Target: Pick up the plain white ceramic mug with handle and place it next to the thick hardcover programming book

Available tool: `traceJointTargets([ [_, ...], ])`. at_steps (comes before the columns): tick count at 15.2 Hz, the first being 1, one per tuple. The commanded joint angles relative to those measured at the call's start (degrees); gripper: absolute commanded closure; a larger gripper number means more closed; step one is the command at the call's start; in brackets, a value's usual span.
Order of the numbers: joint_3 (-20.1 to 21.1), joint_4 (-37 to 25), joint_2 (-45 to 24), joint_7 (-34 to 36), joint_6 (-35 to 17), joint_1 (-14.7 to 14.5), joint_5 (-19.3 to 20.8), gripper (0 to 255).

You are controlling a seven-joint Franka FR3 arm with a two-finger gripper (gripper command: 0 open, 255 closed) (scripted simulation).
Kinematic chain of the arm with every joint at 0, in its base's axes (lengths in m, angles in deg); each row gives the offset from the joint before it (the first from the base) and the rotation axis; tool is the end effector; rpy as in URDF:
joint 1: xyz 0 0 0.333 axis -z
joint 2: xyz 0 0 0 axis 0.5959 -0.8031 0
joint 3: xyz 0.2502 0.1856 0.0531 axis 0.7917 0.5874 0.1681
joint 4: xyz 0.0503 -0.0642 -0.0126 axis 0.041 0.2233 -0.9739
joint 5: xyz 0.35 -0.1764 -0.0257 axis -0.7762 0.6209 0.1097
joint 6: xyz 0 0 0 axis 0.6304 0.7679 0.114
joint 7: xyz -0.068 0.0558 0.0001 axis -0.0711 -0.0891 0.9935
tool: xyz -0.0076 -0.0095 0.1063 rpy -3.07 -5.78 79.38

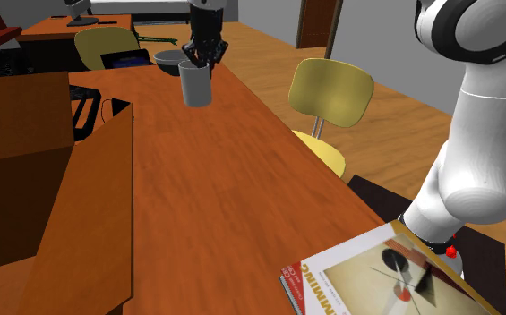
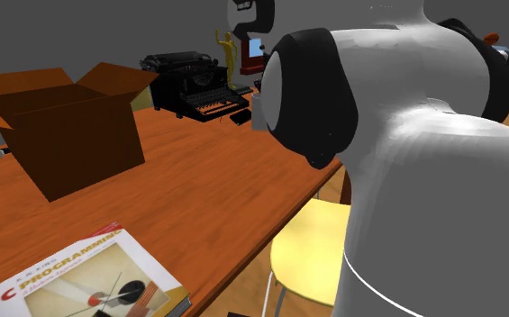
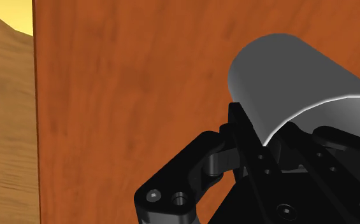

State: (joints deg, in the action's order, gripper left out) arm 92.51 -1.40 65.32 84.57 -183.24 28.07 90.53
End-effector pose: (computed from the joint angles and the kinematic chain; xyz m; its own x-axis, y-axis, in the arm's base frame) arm 0.6189 0.1954 0.6093 0.9836 -0.0609 0.1699 -0.0576 -0.9980 -0.0243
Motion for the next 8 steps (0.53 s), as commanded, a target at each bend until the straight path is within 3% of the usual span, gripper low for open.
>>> traceJointTargets([
  [1,0.03,-2.54,-0.62,-0.03,1.95,-0.17,0.13,255],
  [8,0.1,-12.54,-3.63,-0.14,8.99,-0.96,0.78,255],
])
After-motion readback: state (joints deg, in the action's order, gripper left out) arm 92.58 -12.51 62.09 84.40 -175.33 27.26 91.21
